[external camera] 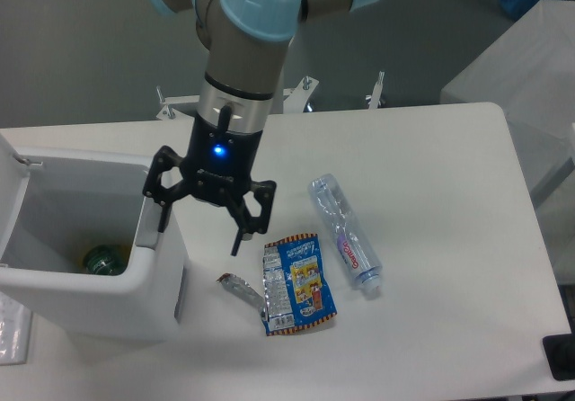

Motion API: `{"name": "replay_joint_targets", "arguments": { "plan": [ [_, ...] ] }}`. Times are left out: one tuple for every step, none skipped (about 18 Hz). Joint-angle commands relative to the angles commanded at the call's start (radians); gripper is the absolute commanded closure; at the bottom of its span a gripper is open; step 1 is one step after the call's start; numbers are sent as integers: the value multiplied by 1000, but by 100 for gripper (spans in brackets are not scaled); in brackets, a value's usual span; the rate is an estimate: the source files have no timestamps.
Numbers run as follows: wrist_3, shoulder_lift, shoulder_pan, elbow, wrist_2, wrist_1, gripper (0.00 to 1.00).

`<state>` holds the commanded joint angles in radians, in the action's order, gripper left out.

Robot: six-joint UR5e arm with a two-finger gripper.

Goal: Open the trash can

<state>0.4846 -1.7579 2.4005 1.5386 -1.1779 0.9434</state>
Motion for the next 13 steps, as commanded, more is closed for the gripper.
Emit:
{"name": "replay_joint_targets", "arguments": {
  "plan": [
    [18, -2, 18, 2, -21, -8, 0],
    [41, -5, 37, 3, -46, -12, 0],
    [64, -8, 55, 5, -64, -17, 0],
    [90, -17, 81, 5, -81, -18, 0],
    [129, -23, 110, 6, -88, -18, 0],
    [173, -23, 138, 6, -89, -18, 0],
    [222, -25, 161, 6, -89, -17, 0],
    [273, -28, 186, 6, -91, -17, 0],
    [331, -40, 209, 8, -91, -15, 0],
    [400, -64, 235, 6, -91, -15, 0],
    [467, -98, 267, 8, -91, -14, 0],
    [529, -130, 305, 9, -92, -14, 0],
    [582, -152, 337, 9, -101, -14, 0]
  ]
}}
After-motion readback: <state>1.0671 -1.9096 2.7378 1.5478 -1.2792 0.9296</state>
